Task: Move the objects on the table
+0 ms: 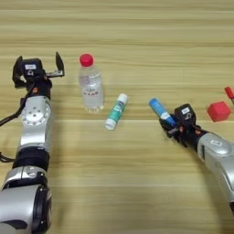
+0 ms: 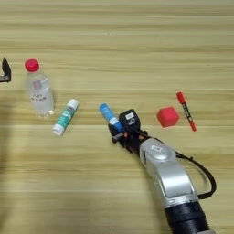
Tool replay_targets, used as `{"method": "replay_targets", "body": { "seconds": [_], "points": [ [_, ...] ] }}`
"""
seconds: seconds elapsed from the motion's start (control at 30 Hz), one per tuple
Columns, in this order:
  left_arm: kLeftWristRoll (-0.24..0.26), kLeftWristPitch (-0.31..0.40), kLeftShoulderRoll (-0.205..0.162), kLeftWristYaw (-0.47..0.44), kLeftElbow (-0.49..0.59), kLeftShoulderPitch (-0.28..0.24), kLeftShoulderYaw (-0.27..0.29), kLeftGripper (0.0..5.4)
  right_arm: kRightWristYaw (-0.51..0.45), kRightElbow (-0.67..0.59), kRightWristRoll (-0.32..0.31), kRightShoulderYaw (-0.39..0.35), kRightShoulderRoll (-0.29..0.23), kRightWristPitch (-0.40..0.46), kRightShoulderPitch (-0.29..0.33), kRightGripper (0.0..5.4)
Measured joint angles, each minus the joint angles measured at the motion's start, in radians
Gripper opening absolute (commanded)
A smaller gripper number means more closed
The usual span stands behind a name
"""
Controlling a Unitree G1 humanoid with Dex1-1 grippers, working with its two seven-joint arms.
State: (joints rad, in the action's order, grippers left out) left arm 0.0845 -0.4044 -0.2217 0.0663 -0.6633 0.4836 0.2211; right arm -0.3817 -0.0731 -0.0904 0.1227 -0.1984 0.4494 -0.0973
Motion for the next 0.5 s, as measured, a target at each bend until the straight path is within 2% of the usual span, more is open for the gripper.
{"method": "replay_targets", "body": {
  "seconds": [0.1, 0.3, 0.4, 0.5],
  "points": [
    [0.004, -0.010, 0.000, -0.013, 0.043, -0.008, 0.006, 5.40, 0.004, -0.013, -0.007, -0.012, 0.001, -0.004, -0.020, 1.42],
    [0.009, -0.016, 0.000, -0.035, 0.113, -0.022, 0.011, 5.40, 0.007, -0.014, -0.010, -0.012, 0.008, -0.004, -0.021, 1.42],
    [0.023, -0.001, 0.003, -0.045, 0.146, -0.039, 0.013, 5.40, 0.008, -0.025, -0.011, -0.011, 0.010, -0.004, -0.020, 1.42],
    [0.042, 0.037, 0.009, -0.054, 0.250, -0.069, 0.011, 5.40, 0.011, -0.043, -0.012, -0.009, 0.014, -0.004, -0.020, 1.42]
  ]
}}
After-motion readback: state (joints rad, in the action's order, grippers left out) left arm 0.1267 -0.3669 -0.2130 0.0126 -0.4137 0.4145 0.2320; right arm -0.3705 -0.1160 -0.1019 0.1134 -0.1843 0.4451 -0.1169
